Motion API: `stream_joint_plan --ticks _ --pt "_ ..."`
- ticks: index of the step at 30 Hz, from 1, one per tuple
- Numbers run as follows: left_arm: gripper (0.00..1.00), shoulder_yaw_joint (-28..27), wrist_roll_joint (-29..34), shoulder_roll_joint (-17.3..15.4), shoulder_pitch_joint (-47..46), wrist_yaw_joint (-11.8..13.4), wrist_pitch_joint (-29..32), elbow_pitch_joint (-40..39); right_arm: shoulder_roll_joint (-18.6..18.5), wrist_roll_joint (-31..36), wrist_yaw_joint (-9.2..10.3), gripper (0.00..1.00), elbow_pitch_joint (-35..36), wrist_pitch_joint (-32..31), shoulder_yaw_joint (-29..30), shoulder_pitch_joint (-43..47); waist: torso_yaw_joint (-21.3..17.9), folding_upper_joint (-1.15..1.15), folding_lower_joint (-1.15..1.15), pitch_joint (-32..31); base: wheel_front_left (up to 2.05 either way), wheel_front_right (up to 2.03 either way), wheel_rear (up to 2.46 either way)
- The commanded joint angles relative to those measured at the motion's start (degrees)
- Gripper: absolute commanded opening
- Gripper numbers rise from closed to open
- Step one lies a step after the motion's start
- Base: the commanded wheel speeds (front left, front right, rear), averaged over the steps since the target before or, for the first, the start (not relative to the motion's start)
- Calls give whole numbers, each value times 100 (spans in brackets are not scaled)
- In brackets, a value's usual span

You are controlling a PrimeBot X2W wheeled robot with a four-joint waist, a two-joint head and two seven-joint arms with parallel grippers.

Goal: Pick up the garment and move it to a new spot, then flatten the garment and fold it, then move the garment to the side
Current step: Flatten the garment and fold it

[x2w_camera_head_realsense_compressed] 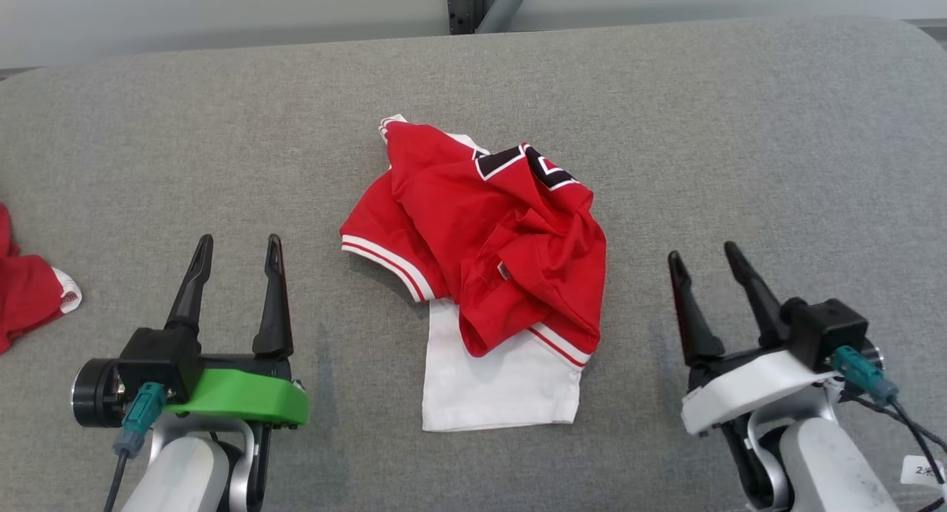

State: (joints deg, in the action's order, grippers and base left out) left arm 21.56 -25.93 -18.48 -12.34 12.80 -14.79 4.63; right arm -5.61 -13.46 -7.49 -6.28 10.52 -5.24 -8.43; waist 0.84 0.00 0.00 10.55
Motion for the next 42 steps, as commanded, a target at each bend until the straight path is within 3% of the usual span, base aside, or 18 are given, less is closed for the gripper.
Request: stream_joint_plan --ticks 1,10,15,16,17,18,22,26,34,42 --pt "100 7 -36 -12 0 9 -37 19 15 -56 0 100 -36 -105 -224 125 26 0 0 19 0 0 0" --pt "100 59 -35 74 -180 -33 -35 57 23 -486 0 100 -497 -436 -1530 461 204 0 0 153 0 0 0" --pt "100 66 -8 131 -258 -54 -36 88 56 -763 0 100 -960 -463 -1869 305 258 0 0 223 0 0 0" --pt "100 70 6 159 -274 -71 -38 105 81 -955 0 92 -1163 -423 -1882 188 274 0 0 247 0 0 0" --pt "100 70 10 172 -281 -78 -38 118 79 -998 0 41 -1271 -428 -1890 132 280 0 0 252 0 0 0" --pt "100 68 15 184 -291 -91 -38 127 66 -1030 0 0 -1362 -418 -1905 73 287 0 0 258 0 0 0" --pt "100 50 30 219 -316 -113 -38 134 -8 -1171 0 0 -1497 -354 -1956 -111 311 0 0 278 0 0 0" --pt "100 -2 63 264 -331 -134 -40 123 -314 -1078 1 0 -1394 -188 -1786 -318 321 0 0 302 0 0 0" --pt "100 -133 164 390 -282 -207 -40 93 -1061 -1 1 0 -359 -269 -748 -764 284 0 0 370 0 0 0" --pt "100 -274 283 448 -301 -284 -39 59 -1625 982 2 0 873 -591 -243 -1364 219 0 0 494 0 0 0"
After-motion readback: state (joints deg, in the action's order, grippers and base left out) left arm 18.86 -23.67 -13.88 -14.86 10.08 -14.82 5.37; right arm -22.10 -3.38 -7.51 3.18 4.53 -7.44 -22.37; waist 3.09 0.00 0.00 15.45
